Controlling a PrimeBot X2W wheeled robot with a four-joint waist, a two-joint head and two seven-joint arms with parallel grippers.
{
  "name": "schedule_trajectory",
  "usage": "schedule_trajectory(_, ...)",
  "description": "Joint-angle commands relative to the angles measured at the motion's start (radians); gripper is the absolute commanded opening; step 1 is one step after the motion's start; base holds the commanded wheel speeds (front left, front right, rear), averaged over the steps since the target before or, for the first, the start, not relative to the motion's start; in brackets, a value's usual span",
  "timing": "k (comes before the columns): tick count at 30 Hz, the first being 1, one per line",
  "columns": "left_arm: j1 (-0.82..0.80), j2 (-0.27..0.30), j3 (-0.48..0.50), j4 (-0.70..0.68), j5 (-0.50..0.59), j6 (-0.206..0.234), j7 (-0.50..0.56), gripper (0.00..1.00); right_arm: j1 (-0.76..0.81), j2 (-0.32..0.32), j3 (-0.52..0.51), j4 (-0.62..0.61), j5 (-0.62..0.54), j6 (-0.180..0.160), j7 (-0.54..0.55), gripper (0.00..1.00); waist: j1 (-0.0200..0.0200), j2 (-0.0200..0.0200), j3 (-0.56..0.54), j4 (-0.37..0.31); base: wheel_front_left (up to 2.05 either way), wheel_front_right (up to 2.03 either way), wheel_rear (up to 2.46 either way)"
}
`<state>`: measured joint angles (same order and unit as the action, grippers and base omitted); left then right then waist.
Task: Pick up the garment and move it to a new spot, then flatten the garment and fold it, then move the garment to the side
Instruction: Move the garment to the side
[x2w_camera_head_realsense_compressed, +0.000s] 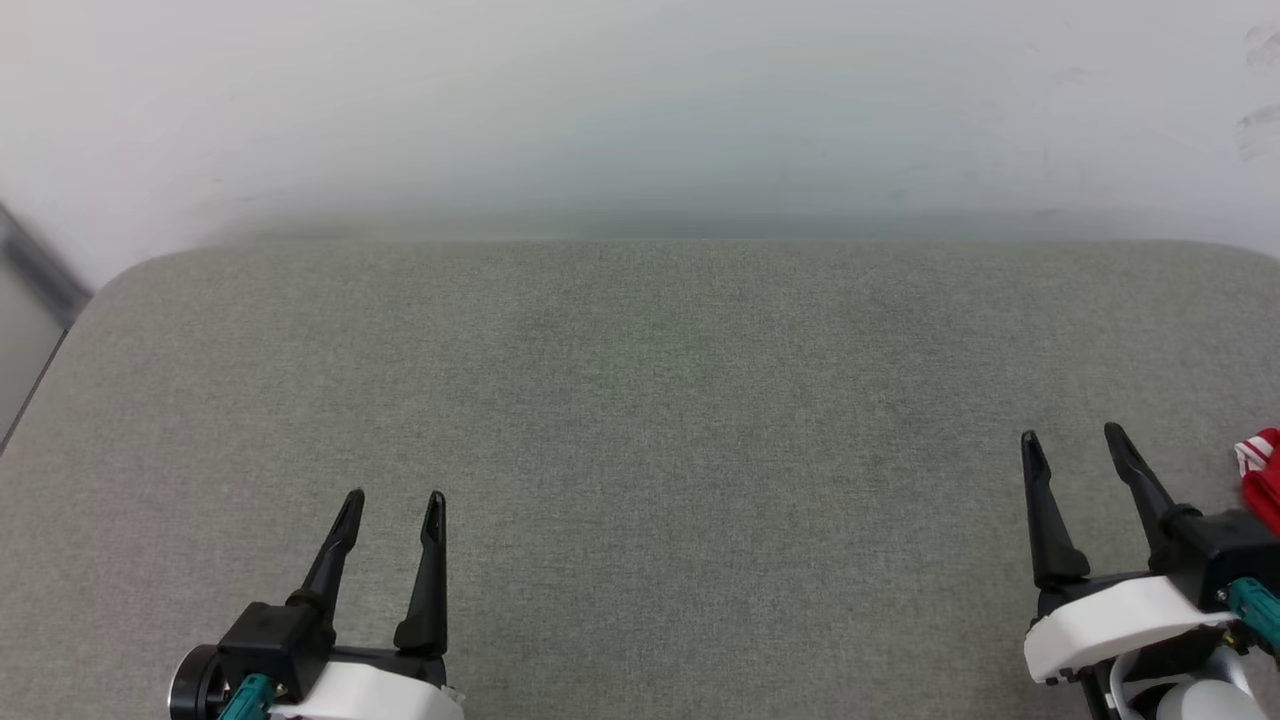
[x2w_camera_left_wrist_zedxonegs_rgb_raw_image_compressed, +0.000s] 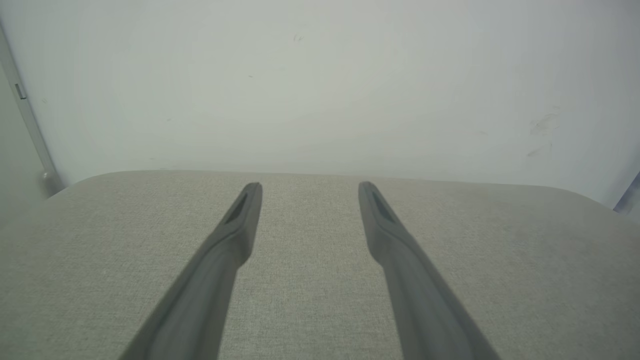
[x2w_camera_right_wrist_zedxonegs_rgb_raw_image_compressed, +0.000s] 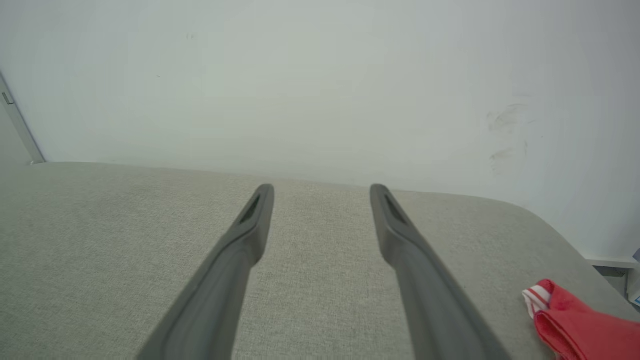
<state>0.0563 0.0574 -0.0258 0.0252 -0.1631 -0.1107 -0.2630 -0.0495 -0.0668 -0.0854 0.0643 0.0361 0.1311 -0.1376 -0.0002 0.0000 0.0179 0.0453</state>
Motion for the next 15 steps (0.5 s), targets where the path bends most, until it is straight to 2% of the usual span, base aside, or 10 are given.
schedule_trajectory(1, 0.009, 0.0, 0.005, 0.003, -0.003, -0.001, -0.002, 1.0, 0.013, 0.007, 0.0, 0.006, 0.007, -0.001, -0.012, 1.0, 0.0002, 0.0, -0.003, 0.0, 0.0, 0.0, 0.0)
schedule_trajectory(15, 0.017, -0.006, 0.026, 0.007, -0.019, -0.016, -0.002, 1.0, 0.009, 0.018, 0.025, 0.052, 0.024, -0.001, -0.058, 1.0, 0.0002, 0.0, -0.008, 0.0, 0.0, 0.0, 0.0)
